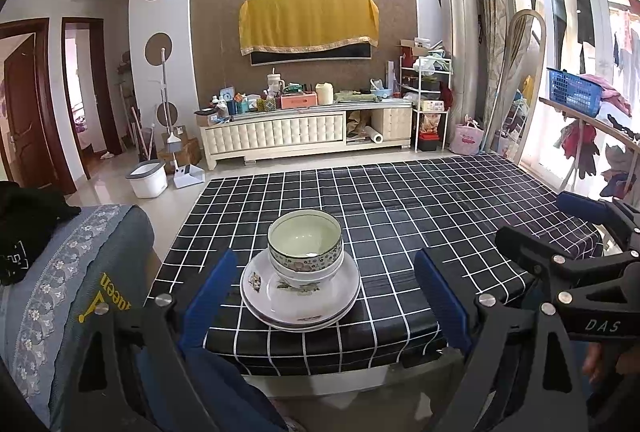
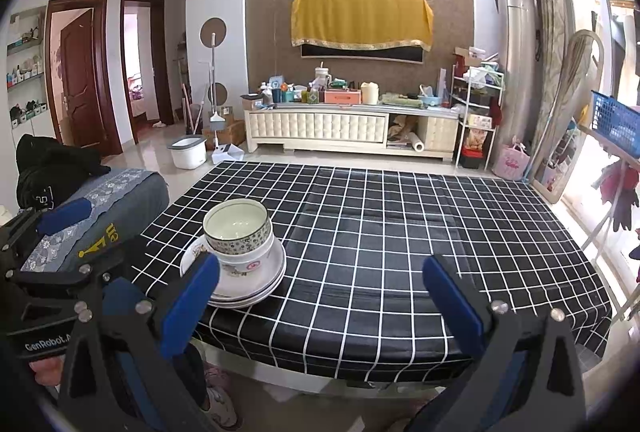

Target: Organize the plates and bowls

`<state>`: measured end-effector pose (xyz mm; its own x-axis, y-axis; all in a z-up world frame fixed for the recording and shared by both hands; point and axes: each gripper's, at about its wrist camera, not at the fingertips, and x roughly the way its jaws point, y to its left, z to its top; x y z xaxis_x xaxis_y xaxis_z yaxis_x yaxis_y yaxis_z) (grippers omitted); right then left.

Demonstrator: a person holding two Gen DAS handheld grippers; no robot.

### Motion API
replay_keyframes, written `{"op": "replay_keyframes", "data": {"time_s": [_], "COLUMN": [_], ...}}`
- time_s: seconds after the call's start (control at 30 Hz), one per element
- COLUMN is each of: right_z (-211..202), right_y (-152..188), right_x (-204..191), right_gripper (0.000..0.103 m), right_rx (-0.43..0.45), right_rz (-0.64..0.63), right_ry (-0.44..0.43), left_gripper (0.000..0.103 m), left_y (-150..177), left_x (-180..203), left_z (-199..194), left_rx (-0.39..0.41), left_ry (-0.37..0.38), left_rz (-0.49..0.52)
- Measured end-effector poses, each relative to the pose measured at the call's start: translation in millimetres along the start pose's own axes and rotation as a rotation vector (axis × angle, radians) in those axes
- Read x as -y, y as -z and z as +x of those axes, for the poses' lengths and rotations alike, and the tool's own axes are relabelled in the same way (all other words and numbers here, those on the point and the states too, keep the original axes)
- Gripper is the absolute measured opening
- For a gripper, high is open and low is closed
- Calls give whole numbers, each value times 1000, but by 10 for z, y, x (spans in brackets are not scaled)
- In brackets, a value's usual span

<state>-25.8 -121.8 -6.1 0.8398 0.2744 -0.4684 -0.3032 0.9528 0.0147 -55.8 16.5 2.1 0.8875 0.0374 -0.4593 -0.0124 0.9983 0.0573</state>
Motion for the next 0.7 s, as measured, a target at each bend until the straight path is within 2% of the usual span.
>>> {"op": "replay_keyframes", "data": {"time_s": [0.7], "right_z": [-37], "right_y": [-24], "right_x": [-7], "right_gripper": [103], "right_rx": [-10], "right_rz": [-6], "right_ry": [-5], "left_gripper": [89], "left_y": [18], "left_x": [-11], "left_z": [-17], "left_rx": [-14], "left_ry": [-8], "left_rz": [-19]}}
